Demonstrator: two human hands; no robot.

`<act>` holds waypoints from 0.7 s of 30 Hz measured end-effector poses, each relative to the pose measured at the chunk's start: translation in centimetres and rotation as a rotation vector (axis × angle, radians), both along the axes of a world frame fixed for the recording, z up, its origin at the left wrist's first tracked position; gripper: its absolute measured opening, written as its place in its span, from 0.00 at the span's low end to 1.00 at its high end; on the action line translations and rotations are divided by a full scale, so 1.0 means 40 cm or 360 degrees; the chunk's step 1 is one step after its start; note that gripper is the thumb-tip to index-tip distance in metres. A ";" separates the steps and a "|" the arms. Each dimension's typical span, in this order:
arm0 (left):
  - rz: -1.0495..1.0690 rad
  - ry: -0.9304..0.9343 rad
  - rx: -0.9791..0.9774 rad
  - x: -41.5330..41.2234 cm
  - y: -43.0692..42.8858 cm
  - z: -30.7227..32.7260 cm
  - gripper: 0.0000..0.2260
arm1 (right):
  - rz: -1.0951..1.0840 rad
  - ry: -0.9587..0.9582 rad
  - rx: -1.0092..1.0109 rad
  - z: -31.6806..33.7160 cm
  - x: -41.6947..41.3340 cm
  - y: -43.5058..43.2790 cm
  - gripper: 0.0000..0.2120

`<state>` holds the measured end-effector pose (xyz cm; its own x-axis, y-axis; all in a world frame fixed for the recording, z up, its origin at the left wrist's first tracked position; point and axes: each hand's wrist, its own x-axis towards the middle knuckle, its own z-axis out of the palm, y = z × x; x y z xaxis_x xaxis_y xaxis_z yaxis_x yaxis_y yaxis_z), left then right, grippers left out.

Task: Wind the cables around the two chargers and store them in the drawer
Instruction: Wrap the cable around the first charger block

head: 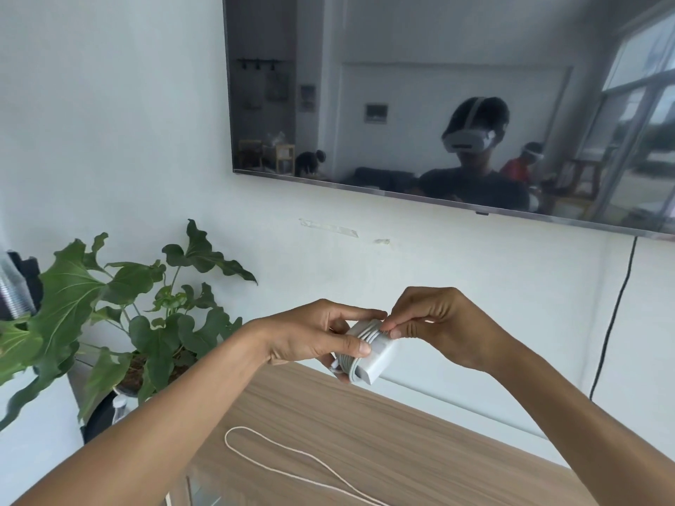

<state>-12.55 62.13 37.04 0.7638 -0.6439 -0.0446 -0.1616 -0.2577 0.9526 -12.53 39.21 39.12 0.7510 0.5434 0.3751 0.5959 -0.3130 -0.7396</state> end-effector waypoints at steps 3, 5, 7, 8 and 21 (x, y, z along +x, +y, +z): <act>0.0034 0.0034 -0.0046 -0.001 -0.001 -0.015 0.22 | -0.0008 -0.0094 -0.0057 -0.030 -0.003 -0.009 0.11; 0.0067 0.0050 -0.0050 0.002 -0.004 -0.026 0.23 | -0.0014 -0.0094 -0.0017 -0.052 -0.004 -0.017 0.14; 0.0079 0.0029 -0.0009 0.006 -0.009 -0.036 0.25 | -0.0037 -0.0158 -0.0053 -0.073 -0.004 -0.024 0.16; 0.0085 0.0015 0.0009 0.009 -0.011 -0.042 0.26 | -0.0051 -0.0225 -0.0110 -0.079 -0.005 -0.026 0.16; 0.0024 -0.0107 0.0123 0.007 -0.060 -0.059 0.18 | -0.0152 0.0351 -0.0403 -0.051 0.009 -0.041 0.11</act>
